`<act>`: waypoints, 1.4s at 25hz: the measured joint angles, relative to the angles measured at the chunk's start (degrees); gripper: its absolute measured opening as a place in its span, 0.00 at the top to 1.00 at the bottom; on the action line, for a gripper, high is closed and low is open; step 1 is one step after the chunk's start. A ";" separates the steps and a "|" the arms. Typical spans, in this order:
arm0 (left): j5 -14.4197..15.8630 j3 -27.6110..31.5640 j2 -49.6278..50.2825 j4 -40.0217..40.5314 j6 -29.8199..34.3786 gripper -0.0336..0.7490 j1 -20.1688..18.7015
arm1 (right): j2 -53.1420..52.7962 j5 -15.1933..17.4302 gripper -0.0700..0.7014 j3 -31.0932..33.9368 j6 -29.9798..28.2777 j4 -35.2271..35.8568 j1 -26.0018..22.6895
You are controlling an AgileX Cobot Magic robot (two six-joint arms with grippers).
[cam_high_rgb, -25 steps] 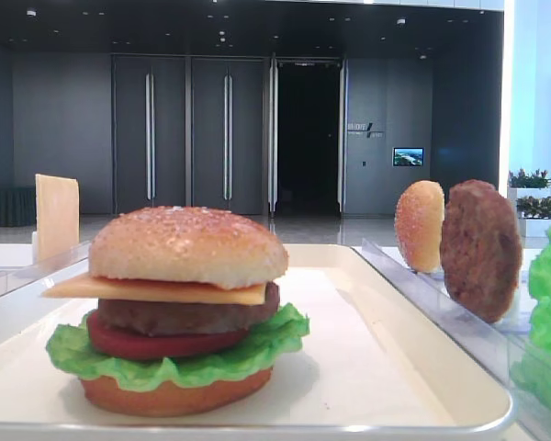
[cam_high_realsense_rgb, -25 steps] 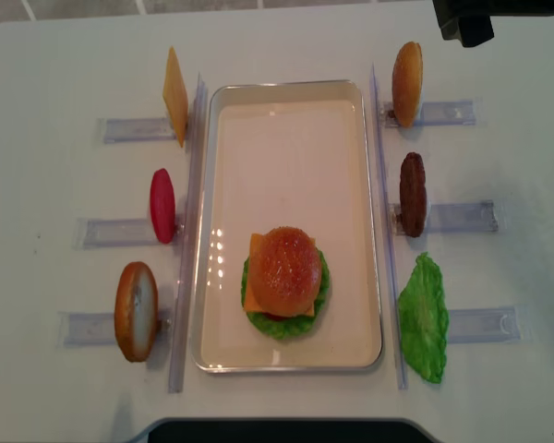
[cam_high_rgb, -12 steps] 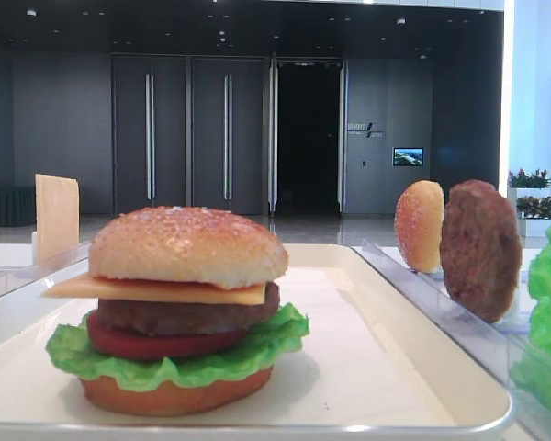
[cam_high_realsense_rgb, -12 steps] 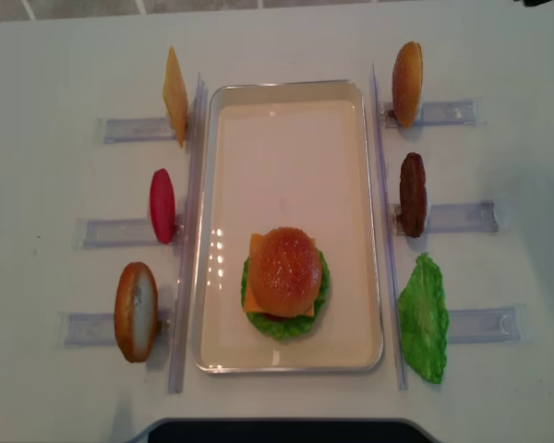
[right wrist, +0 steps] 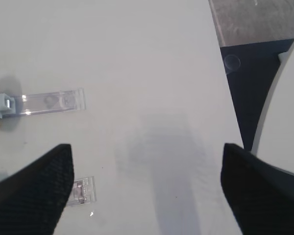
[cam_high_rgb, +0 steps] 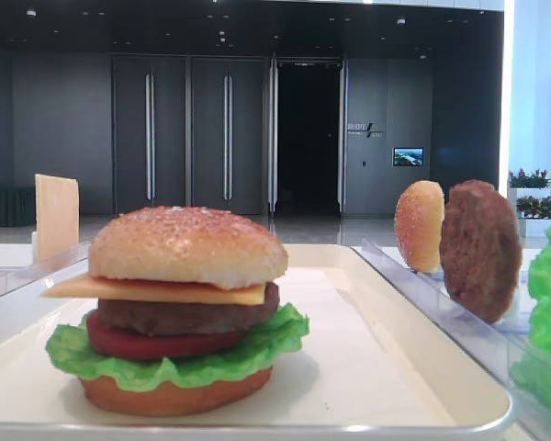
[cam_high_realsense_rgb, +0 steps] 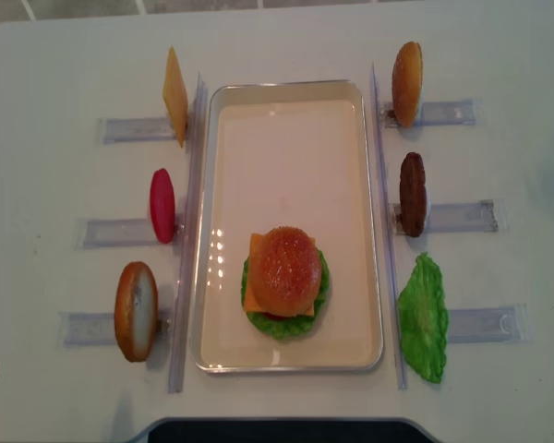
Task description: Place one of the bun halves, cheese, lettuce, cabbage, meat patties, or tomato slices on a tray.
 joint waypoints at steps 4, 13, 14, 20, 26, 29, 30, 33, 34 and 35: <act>0.00 0.00 0.00 0.00 0.00 0.97 0.00 | -0.11 0.00 0.13 0.00 0.17 0.46 0.00; 0.00 0.00 0.00 0.00 0.00 0.97 0.00 | -10.39 0.00 0.14 0.00 2.48 0.48 0.00; 0.00 0.00 0.00 0.00 0.00 0.97 0.00 | -12.44 0.00 0.14 0.14 2.61 0.48 0.00; 0.00 0.00 0.00 0.00 0.00 0.97 0.00 | -26.96 0.00 0.14 4.24 3.15 0.43 0.05; 0.00 0.00 0.00 0.00 0.00 0.97 0.00 | -40.44 0.08 0.14 11.84 5.75 -0.97 0.05; 0.00 0.00 0.00 0.00 0.00 0.97 0.00 | -47.71 0.08 0.14 16.01 5.97 -2.12 0.05; 0.00 0.00 0.00 0.00 0.00 0.97 0.00 | -49.62 0.08 0.14 17.29 5.97 -2.44 0.05; 0.00 0.00 0.00 0.00 0.00 0.97 0.00 | -55.71 -0.08 0.14 22.53 5.97 -3.78 0.05; 0.00 0.00 0.00 0.00 0.00 0.97 0.00 | -57.64 -0.36 0.14 24.06 5.97 -3.96 0.05; 0.00 0.00 0.00 0.00 0.00 0.97 0.00 | -59.51 -0.72 0.14 25.89 5.97 -3.96 0.05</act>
